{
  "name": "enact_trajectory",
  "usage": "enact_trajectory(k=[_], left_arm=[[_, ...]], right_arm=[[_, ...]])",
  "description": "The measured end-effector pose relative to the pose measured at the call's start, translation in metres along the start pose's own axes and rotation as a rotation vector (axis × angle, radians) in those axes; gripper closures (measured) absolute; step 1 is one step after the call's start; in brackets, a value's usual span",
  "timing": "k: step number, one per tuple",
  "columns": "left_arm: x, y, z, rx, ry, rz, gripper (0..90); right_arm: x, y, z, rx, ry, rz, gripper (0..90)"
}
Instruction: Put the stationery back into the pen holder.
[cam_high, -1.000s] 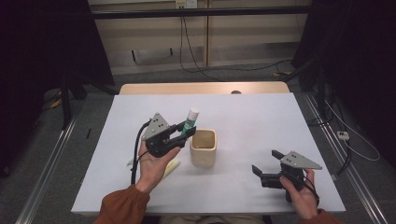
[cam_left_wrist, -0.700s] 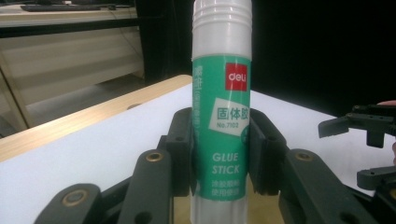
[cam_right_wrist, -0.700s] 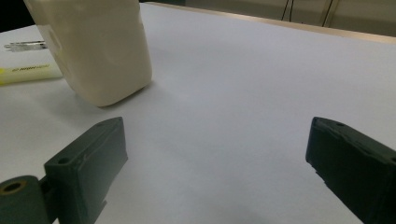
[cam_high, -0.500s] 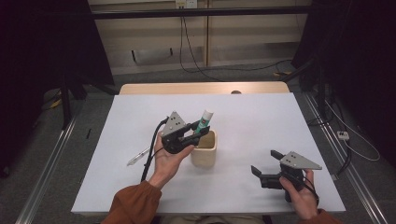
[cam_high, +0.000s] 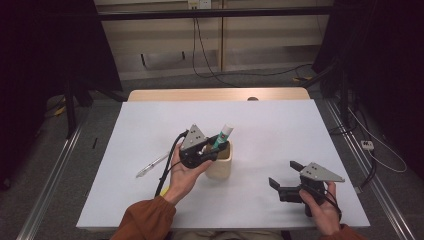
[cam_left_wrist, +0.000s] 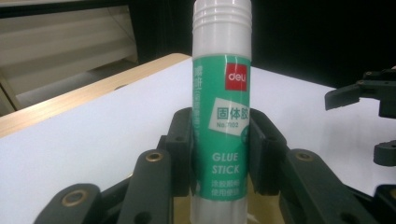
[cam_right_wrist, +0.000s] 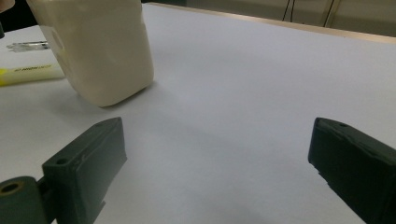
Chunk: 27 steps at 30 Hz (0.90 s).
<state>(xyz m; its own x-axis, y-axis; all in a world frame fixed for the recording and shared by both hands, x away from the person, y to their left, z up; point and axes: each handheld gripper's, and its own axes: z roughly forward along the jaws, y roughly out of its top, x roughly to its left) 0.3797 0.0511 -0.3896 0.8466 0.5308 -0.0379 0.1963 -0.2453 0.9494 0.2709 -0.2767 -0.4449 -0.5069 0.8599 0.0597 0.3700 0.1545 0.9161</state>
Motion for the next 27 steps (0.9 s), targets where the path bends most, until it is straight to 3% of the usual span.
enact_trajectory(k=[6, 7, 9, 10, 13, 15, 18, 21, 25, 27], left_arm=[[0.000, -0.003, 0.002, 0.008, 0.003, 0.001, 65.3], [-0.001, -0.003, 0.002, 0.000, 0.005, 0.004, 61.1], [-0.001, -0.001, 0.000, -0.012, 0.013, 0.001, 44.4], [-0.001, 0.000, -0.001, -0.019, 0.013, 0.006, 41.7], [-0.001, 0.000, -0.002, -0.016, 0.001, 0.015, 37.0], [-0.002, 0.001, -0.002, -0.007, 0.000, 0.000, 28.9], [-0.002, 0.004, -0.003, 0.001, 0.020, 0.007, 24.2], [-0.001, 0.009, -0.009, 0.017, 0.036, -0.013, 14.5], [0.003, 0.014, -0.020, 0.032, 0.054, -0.016, 10.0], [0.008, 0.014, -0.025, 0.036, 0.058, -0.041, 9.7]], right_arm=[[0.001, 0.000, 0.001, 0.005, 0.008, -0.005, 3.7], [0.001, 0.000, 0.001, 0.003, 0.009, -0.007, 3.7], [0.002, 0.000, 0.001, 0.004, 0.009, -0.011, 3.7], [0.002, 0.000, 0.001, 0.007, 0.016, -0.016, 3.6], [0.004, 0.000, 0.002, 0.011, 0.027, -0.025, 3.6], [0.004, 0.000, 0.002, 0.011, 0.028, -0.022, 3.7], [0.003, 0.000, 0.001, 0.007, 0.023, -0.014, 3.6], [0.003, 0.000, 0.001, 0.005, 0.023, -0.014, 3.6], [0.003, 0.000, 0.001, 0.006, 0.024, -0.014, 3.6], [0.003, 0.000, 0.001, 0.005, 0.024, -0.014, 3.6]])
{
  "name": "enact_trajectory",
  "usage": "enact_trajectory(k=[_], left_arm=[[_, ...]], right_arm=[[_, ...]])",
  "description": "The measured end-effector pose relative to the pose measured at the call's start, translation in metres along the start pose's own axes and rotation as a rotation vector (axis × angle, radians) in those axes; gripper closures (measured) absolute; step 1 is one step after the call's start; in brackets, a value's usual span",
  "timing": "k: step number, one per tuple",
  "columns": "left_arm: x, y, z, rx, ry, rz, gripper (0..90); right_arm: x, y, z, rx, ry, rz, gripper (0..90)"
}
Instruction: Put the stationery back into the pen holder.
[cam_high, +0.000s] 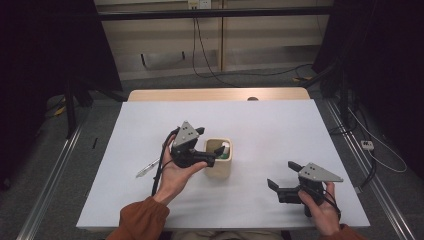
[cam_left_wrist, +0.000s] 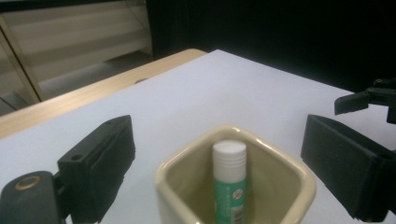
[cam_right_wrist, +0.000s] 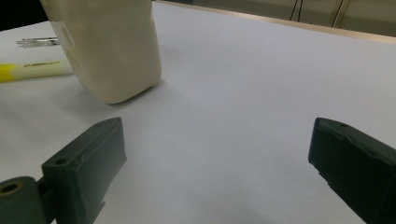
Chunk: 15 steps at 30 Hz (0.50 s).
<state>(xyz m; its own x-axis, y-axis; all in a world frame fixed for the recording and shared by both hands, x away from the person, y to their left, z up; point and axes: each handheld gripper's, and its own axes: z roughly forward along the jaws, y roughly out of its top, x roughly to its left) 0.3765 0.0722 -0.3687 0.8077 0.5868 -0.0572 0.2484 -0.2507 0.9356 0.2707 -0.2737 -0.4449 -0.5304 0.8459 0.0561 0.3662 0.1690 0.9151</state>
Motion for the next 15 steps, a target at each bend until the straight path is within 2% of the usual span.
enact_trajectory(k=[2, 10, 15], left_arm=[[0.006, 0.000, -0.004, 0.012, 0.002, -0.020, 7.9], [0.023, -0.008, -0.023, 0.050, 0.045, -0.045, 8.6], [0.032, -0.014, -0.035, 0.045, 0.053, -0.077, 9.5]], right_arm=[[0.000, 0.000, 0.000, 0.002, 0.000, 0.000, 3.6], [0.000, 0.000, 0.001, 0.003, -0.003, 0.001, 3.6], [-0.001, 0.000, 0.001, 0.003, -0.003, 0.001, 3.6]])
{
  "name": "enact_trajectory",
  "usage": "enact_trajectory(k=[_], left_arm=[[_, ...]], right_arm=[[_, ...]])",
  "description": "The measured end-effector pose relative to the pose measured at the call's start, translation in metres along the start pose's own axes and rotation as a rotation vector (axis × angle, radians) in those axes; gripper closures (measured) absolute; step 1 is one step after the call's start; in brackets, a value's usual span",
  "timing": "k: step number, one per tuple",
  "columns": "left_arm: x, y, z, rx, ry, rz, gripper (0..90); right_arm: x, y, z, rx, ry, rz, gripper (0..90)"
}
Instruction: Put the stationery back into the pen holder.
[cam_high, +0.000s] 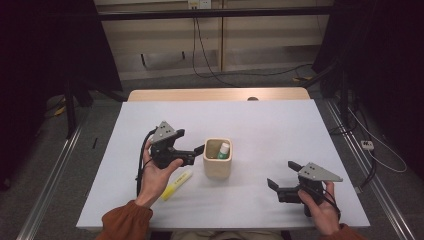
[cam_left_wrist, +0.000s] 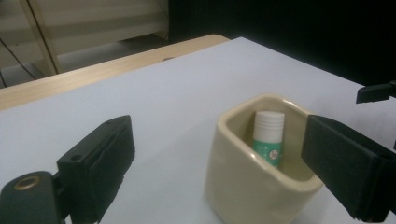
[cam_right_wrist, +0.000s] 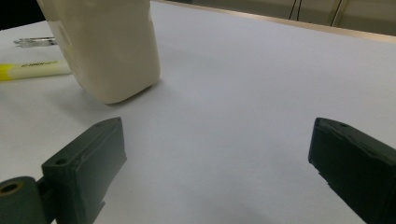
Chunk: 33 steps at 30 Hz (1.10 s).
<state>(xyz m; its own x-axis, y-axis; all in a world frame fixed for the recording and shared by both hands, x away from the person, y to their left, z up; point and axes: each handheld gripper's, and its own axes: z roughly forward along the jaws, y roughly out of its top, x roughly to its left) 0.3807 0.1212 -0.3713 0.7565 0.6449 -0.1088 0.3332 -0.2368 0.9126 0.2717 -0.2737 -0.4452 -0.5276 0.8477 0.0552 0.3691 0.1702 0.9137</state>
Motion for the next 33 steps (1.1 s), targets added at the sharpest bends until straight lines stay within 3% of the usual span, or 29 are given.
enact_trajectory(k=[9, 24, 33], left_arm=[[0.010, -0.015, -0.011, 0.055, 0.017, -0.031, 9.5], [0.032, -0.023, -0.047, 0.055, 0.064, -0.051, 11.7], [0.045, -0.032, -0.056, 0.107, 0.080, -0.083, 12.7]], right_arm=[[0.000, 0.000, 0.000, 0.003, 0.000, 0.003, 3.6], [0.000, 0.000, 0.001, 0.004, 0.006, 0.000, 3.6], [0.000, 0.000, 0.001, 0.006, 0.009, -0.001, 3.6]])
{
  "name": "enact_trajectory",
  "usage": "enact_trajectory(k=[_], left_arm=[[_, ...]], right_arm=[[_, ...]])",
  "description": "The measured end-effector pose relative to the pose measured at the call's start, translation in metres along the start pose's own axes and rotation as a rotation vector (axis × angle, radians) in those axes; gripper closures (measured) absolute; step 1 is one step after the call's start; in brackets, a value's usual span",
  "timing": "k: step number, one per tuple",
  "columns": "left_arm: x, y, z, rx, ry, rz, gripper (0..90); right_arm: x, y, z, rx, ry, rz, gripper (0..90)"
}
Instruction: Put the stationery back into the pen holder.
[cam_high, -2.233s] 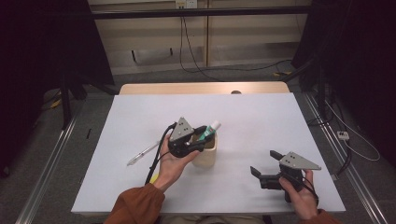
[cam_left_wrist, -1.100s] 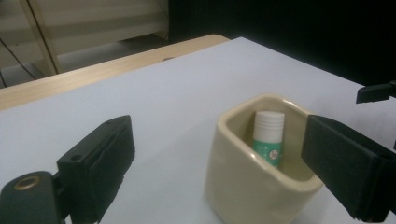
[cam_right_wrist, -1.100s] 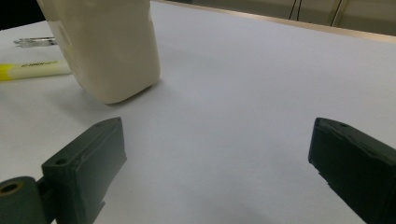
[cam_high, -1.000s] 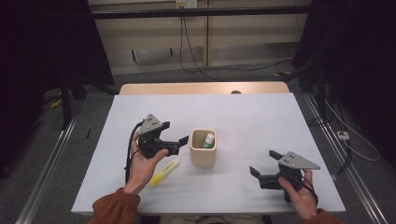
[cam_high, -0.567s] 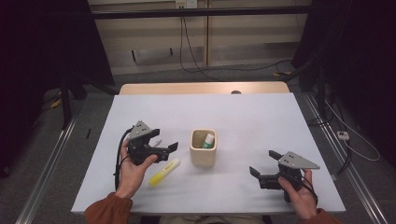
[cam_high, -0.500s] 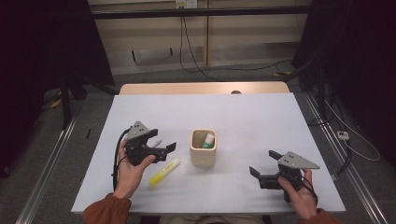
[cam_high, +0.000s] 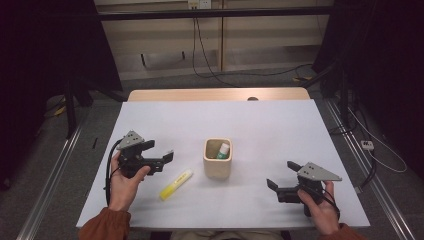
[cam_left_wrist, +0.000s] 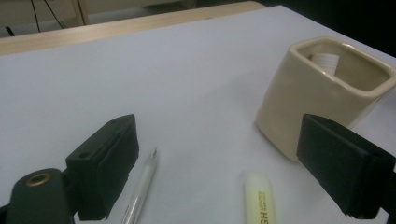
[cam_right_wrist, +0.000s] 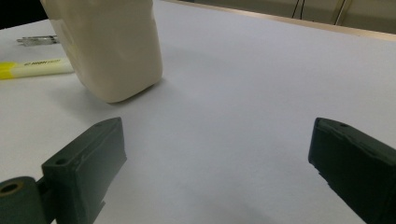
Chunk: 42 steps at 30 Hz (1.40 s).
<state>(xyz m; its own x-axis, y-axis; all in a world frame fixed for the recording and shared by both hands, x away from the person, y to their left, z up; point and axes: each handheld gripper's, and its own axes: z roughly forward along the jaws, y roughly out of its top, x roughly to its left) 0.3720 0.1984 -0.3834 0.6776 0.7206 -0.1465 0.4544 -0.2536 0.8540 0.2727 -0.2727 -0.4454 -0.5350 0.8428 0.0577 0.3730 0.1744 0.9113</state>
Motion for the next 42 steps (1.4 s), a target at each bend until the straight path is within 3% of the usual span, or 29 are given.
enact_trajectory(k=[3, 7, 10, 14, 20, 28, 31, 37, 42], left_arm=[[0.004, -0.003, 0.001, 0.008, 0.004, -0.020, 12.1], [0.012, -0.009, 0.005, 0.058, 0.040, -0.028, 11.2], [0.019, -0.013, 0.006, 0.090, 0.043, -0.029, 10.3], [0.024, -0.015, 0.005, 0.128, 0.076, 0.000, 9.7], [0.031, -0.016, 0.012, 0.181, 0.082, 0.006, 11.3], [0.035, -0.013, 0.024, 0.266, 0.089, 0.048, 16.3], [0.036, -0.010, 0.028, 0.297, 0.125, 0.085, 17.5], [0.040, -0.003, 0.042, 0.380, 0.124, 0.126, 23.1], [0.045, -0.006, 0.050, 0.422, 0.088, 0.114, 29.8]], right_arm=[[0.000, 0.000, 0.000, 0.002, -0.001, 0.000, 3.6], [0.000, 0.000, 0.000, 0.001, 0.001, 0.000, 3.6], [0.000, 0.000, 0.000, 0.002, 0.003, -0.001, 3.6], [0.000, 0.000, 0.000, 0.003, 0.005, -0.002, 3.6], [0.000, 0.000, 0.001, 0.004, 0.004, -0.002, 3.6], [0.000, 0.000, 0.001, 0.007, 0.005, -0.002, 3.6], [0.000, 0.000, 0.001, 0.009, 0.007, -0.001, 3.6], [0.000, 0.000, 0.002, 0.014, 0.001, -0.003, 3.6], [0.000, -0.001, 0.002, 0.016, 0.004, -0.009, 3.6]])
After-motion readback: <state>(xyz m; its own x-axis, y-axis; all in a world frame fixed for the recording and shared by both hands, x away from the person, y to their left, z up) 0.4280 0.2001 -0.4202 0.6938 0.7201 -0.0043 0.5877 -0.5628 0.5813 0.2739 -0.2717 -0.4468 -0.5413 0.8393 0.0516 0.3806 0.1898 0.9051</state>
